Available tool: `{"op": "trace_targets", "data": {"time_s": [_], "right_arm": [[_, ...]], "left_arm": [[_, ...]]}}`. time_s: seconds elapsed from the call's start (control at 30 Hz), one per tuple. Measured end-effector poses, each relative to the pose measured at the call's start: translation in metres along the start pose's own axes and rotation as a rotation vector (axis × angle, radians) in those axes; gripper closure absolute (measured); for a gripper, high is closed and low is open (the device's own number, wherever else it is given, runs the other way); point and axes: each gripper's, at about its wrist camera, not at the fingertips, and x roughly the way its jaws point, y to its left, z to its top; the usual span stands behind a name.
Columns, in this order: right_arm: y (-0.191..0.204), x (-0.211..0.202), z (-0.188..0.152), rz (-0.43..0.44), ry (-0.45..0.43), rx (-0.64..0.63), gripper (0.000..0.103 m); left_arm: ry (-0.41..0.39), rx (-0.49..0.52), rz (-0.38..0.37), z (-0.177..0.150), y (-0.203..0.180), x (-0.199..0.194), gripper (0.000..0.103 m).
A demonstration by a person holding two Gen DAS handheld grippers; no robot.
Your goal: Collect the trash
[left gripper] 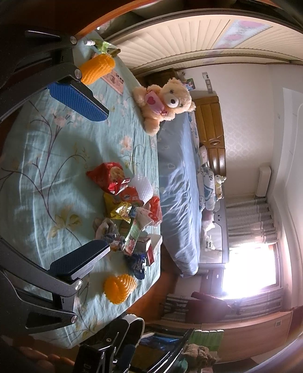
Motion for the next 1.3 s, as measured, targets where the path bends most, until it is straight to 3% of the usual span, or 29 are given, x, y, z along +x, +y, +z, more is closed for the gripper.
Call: {"op": "trace_targets", "data": {"time_s": [1.3], "right_arm": [[0.0030,0.0023,-0.0062,0.006,0.013,0.012,0.000]], "left_arm": [[0.022,-0.004,0.004,-0.0059,0.0036,0.0040,0.000]]}}
